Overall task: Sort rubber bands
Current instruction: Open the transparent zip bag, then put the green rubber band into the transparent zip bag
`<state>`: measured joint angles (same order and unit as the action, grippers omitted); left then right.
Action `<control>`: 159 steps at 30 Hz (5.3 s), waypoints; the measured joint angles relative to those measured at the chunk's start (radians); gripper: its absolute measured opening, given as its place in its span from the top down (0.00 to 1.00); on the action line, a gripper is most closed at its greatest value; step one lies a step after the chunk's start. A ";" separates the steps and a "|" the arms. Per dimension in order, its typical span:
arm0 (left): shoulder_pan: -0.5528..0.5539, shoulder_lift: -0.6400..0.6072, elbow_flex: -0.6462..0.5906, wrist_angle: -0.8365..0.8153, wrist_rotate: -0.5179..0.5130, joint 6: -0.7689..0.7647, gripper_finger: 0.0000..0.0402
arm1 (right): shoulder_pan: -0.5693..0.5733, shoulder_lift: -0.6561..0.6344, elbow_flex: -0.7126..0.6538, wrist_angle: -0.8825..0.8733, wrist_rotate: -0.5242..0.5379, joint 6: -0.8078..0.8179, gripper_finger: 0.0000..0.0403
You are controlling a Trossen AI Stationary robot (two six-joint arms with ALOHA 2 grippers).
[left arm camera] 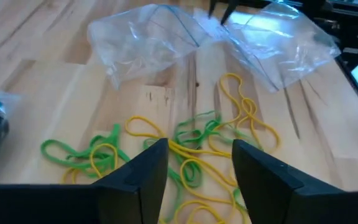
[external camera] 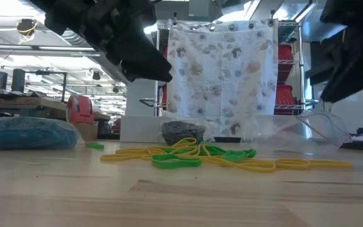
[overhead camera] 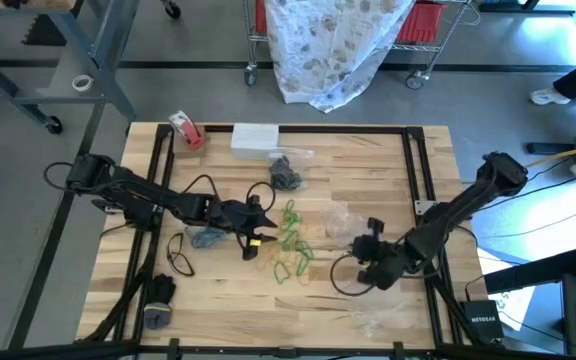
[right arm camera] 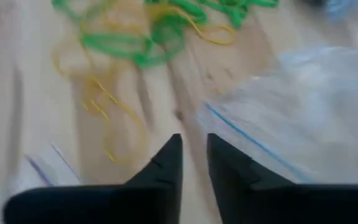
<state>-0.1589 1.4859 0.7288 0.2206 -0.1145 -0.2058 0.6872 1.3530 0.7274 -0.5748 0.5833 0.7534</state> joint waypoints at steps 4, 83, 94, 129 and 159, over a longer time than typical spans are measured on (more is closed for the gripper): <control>-0.005 0.000 0.000 0.001 0.000 -0.044 0.57 | 0.000 0.000 0.082 -0.255 0.050 -0.054 0.69; 0.003 0.155 0.158 0.026 -0.186 0.325 0.64 | -0.296 0.346 0.119 0.810 0.209 -0.658 1.00; -0.017 0.158 0.158 0.021 -0.264 0.554 0.64 | -0.295 0.346 0.119 0.812 0.190 -0.645 1.00; -0.108 -0.148 0.158 -0.532 -0.587 -0.101 1.00 | -0.229 0.157 0.118 0.481 -0.037 -0.179 0.64; -0.142 -0.019 0.158 -0.523 -0.596 -0.241 1.00 | -0.315 0.470 0.120 0.498 -0.196 0.053 0.75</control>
<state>-0.3013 1.4670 0.8864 -0.3020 -0.7101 -0.4468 0.3725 1.8231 0.8474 -0.0763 0.3870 0.8066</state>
